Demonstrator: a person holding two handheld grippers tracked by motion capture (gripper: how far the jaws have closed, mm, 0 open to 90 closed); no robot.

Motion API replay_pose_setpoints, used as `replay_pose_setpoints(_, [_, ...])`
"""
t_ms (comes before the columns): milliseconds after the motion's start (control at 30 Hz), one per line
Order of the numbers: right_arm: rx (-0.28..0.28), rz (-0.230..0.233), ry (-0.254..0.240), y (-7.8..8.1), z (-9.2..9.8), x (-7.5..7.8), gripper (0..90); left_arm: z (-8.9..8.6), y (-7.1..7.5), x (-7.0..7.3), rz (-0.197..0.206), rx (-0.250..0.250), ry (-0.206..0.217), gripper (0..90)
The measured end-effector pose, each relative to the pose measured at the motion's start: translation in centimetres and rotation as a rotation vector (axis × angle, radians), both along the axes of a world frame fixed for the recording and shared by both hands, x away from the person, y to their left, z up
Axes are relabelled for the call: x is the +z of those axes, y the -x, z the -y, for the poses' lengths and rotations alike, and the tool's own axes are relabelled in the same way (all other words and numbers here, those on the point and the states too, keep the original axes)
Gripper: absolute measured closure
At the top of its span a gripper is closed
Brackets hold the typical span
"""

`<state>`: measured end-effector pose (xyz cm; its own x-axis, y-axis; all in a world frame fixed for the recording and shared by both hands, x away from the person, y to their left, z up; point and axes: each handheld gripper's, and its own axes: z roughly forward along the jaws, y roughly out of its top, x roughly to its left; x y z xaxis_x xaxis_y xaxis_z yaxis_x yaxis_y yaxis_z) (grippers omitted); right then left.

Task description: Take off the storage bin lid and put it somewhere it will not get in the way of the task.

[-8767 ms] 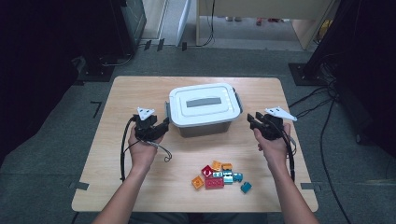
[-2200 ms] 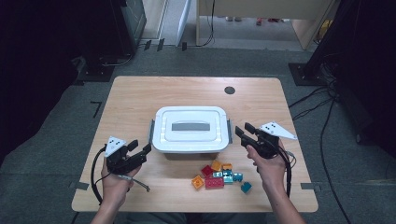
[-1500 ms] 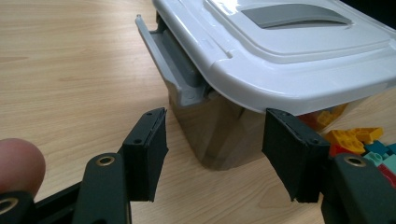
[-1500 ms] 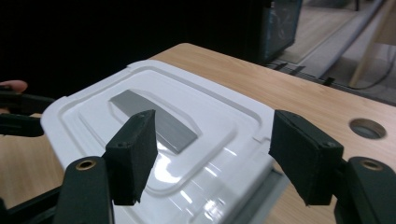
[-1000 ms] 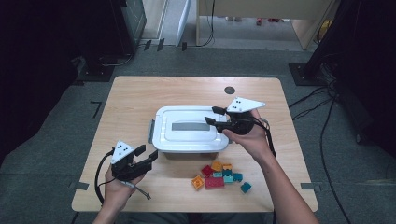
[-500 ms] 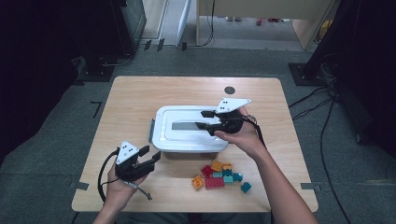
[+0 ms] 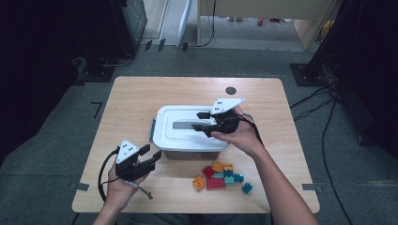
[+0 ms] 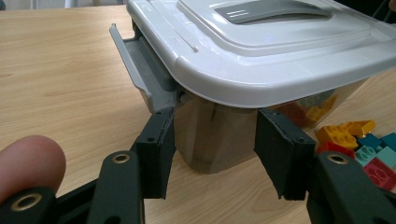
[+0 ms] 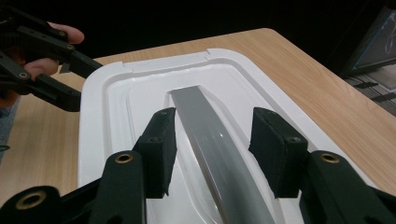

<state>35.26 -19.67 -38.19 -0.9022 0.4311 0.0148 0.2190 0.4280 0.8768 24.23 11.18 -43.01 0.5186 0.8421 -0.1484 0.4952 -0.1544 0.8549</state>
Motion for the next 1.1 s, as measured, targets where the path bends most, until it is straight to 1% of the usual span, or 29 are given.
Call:
replay_pose_setpoints(67, [0.014, 0.004, 0.005, 0.0, -0.2, 0.0, 51.1, 0.0, 0.0, 0.0, 0.001, 0.001, 0.002, 48.3])
replay_pose_setpoints(267, [0.036, -0.008, 0.002, -0.4, -0.5, -0.2, 52.5, -0.2, 0.1, 0.2, 0.007, 0.002, 0.011, 48.2])
replay_pose_setpoints(300, [0.039, -0.012, 0.019, -0.7, -0.6, -0.3, 52.9, -0.2, 0.0, 0.3, 0.008, 0.003, 0.018, 48.4])
replay_pose_setpoints(433, [0.051, -0.010, 0.030, -1.1, -0.8, -0.3, 53.2, -0.1, 0.0, 0.4, 0.011, -0.003, 0.021, 48.1])
replay_pose_setpoints(567, [0.063, -0.018, 0.059, -1.7, -1.4, -0.4, 54.4, 0.0, -0.1, 0.4, 0.012, -0.002, 0.022, 48.1])
replay_pose_setpoints(633, [0.073, -0.020, 0.064, -2.0, -1.7, -0.6, 55.9, 0.0, -0.1, 0.4, 0.012, 0.000, 0.022, 48.2])
replay_pose_setpoints(700, [0.084, -0.023, 0.088, -2.2, -1.9, -0.8, 56.3, 0.0, -0.1, 0.4, 0.013, -0.001, 0.022, 48.4])
replay_pose_setpoints(833, [0.099, -0.043, 0.109, -2.6, -2.1, -1.1, 57.5, -0.1, -0.1, 0.5, 0.015, 0.000, 0.025, 48.5])
replay_pose_setpoints(933, [0.105, -0.063, 0.102, -2.9, -2.0, -1.2, 58.6, -0.1, -0.1, 0.5, 0.015, 0.000, 0.027, 48.5])
replay_pose_setpoints(1033, [0.127, -0.076, 0.098, -3.0, -1.9, -1.3, 64.1, -0.1, -0.1, 0.6, 0.016, -0.001, 0.025, 48.6])
replay_pose_setpoints(1100, [0.143, -0.061, 0.104, -2.9, -1.9, -1.2, 65.4, -0.1, -0.1, 0.6, 0.016, 0.002, 0.027, 48.7])
